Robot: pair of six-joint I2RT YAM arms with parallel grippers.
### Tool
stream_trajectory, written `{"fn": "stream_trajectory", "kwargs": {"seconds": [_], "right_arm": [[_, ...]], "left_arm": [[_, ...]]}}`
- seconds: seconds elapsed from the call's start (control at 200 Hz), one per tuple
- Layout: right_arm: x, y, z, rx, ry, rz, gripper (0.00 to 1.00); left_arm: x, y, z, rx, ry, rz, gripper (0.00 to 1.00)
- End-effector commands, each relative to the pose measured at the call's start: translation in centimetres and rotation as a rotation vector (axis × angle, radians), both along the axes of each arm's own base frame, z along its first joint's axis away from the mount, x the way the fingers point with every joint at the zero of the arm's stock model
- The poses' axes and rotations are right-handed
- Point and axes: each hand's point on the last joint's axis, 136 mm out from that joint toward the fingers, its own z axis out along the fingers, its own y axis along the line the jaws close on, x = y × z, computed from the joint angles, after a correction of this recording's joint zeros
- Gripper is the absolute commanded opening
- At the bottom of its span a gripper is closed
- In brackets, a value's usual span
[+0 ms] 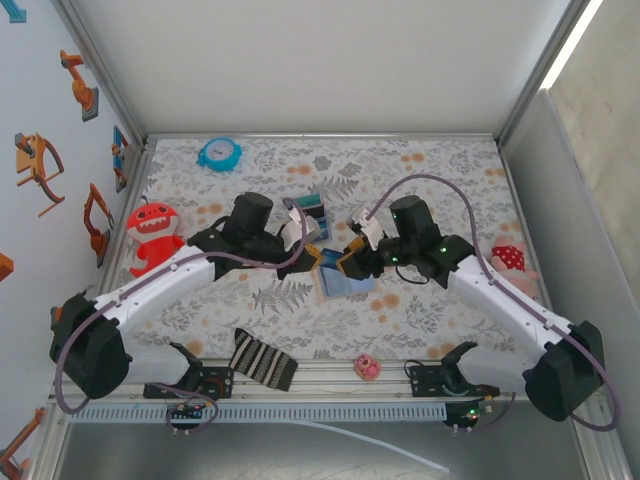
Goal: Take the credit cards out of the card holder
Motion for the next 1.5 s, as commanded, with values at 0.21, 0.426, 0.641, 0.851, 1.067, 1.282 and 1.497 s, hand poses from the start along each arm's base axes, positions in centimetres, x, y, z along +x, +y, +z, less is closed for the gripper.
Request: {"fn": "stream_trajectory", "kwargs": {"seconds": [0.21, 0.426, 0.641, 0.851, 1.067, 1.282, 1.497], "right_arm": [[1.0, 1.0, 3.6, 0.318, -0.069, -0.052, 0.48], [1.1, 2.4, 5.9, 0.449, -0.092, 0.027, 0.47], [0.9, 2.8, 7.3, 0.483, -0.114, 0.071, 0.42], [0.4, 2.6, 8.0, 0.497, -0.131, 0.084, 0.24], [0.2, 2.3, 8.3, 0.498, -0.146, 0.072, 0.02], [0.0, 2.0, 8.1, 0.478, -0.154, 0.068, 0.0], [-0.4, 1.8, 6.9, 0.415, -0.13, 0.077, 0.0]], "left_arm": [[1.7, 2.1, 5.8, -0.282, -0.085, 0.218, 0.0], [0.8, 2.5, 7.4, -0.35, -0.07, 0.222, 0.0], [0.2, 2.5, 7.6, -0.373, -0.05, 0.204, 0.0], [-0.2, 2.4, 7.6, -0.38, -0.041, 0.177, 0.0], [-0.4, 2.2, 7.3, -0.372, -0.033, 0.157, 0.0], [-0.2, 2.0, 7.0, -0.348, -0.019, 0.157, 0.06], [-0.2, 1.9, 8.4, -0.319, -0.069, 0.127, 0.46]]}}
